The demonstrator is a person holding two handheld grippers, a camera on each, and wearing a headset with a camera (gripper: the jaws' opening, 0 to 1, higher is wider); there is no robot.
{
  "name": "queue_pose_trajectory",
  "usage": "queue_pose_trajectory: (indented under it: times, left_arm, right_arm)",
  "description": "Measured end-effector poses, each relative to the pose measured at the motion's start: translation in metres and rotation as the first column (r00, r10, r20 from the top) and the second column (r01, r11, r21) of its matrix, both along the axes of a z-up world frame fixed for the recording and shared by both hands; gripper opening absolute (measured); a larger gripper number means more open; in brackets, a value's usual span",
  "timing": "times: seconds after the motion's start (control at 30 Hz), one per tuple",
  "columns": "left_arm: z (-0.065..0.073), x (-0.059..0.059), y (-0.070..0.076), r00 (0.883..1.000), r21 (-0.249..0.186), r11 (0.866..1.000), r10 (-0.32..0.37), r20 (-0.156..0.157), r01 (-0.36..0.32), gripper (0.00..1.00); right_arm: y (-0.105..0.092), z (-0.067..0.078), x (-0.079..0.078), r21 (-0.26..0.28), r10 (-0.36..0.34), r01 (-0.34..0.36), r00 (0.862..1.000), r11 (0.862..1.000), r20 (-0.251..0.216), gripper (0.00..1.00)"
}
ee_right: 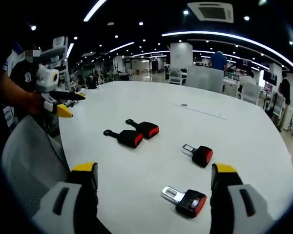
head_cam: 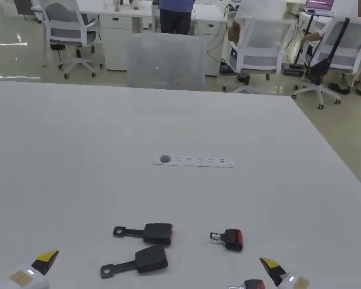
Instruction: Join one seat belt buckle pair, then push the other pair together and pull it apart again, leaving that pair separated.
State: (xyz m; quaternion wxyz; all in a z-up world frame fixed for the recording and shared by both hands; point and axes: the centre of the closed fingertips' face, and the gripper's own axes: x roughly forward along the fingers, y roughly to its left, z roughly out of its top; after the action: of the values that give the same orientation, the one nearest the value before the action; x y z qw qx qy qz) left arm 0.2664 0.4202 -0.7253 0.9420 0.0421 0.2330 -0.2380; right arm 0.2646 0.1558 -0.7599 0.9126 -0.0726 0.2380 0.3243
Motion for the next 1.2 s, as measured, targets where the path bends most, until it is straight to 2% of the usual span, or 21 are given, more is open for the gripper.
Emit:
queue_pose_trajectory:
  times: [0.1,0.13,0.2,0.3,0.33,0.5,0.63,0.77,1.0,1.1,1.2]
  left_arm:
    - [-0.002,-0.003,0.0,0.999,-0.008,1.0,-0.029,-0.017,0.029,1.0]
    - [-0.004,-0.008,-0.006,0.996,-0.028,0.996,-0.081,-0.04,0.08,1.0]
    - [-0.006,-0.015,-0.013,0.984,-0.059,0.986,-0.161,-0.075,0.157,1.0]
    - [-0.004,-0.021,-0.015,0.966,-0.069,0.97,-0.239,-0.1,0.233,1.0]
    - [-0.003,-0.021,-0.015,0.964,-0.077,0.969,-0.244,-0.103,0.237,1.0]
    - [-0.002,-0.021,-0.011,0.961,-0.074,0.966,-0.254,-0.106,0.247,1.0]
    - [-0.005,-0.024,-0.011,0.956,-0.07,0.963,-0.267,-0.119,0.261,1.0]
    - [-0.004,-0.025,-0.009,0.956,-0.075,0.963,-0.266,-0.122,0.258,1.0]
    - [-0.001,-0.023,-0.002,0.965,-0.081,0.97,-0.238,-0.111,0.23,1.0]
    - [-0.002,-0.026,-0.003,0.969,-0.086,0.972,-0.225,-0.103,0.217,1.0]
    - [-0.005,-0.03,-0.006,0.968,-0.091,0.972,-0.226,-0.11,0.216,1.0]
  right_arm:
    - [0.004,0.0,-0.003,0.013,0.028,-0.028,1.0,1.0,-0.01,0.98]
    - [0.011,0.0,-0.009,0.053,0.08,-0.078,0.996,0.996,-0.036,0.98]
    - [0.013,-0.002,-0.015,0.046,0.15,-0.148,0.987,0.988,-0.061,0.97]
    - [0.007,0.0,-0.013,0.037,0.181,-0.179,0.981,0.983,-0.066,0.98]
    - [0.005,0.002,-0.013,0.049,0.19,-0.187,0.979,0.981,-0.077,0.97]
    - [-0.003,0.004,-0.011,0.027,0.198,-0.196,0.978,0.98,-0.071,0.97]
    - [-0.004,0.005,-0.011,0.022,0.199,-0.198,0.977,0.98,-0.071,0.97]
    - [-0.004,0.003,-0.015,0.017,0.204,-0.203,0.976,0.979,-0.074,0.97]
    - [-0.013,0.001,-0.014,0.017,0.145,-0.144,0.987,0.989,-0.063,0.97]
    - [-0.015,0.002,-0.014,0.015,0.11,-0.109,0.993,0.994,-0.049,0.98]
    - [-0.012,0.0,-0.016,0.027,0.092,-0.091,0.994,0.995,-0.05,0.98]
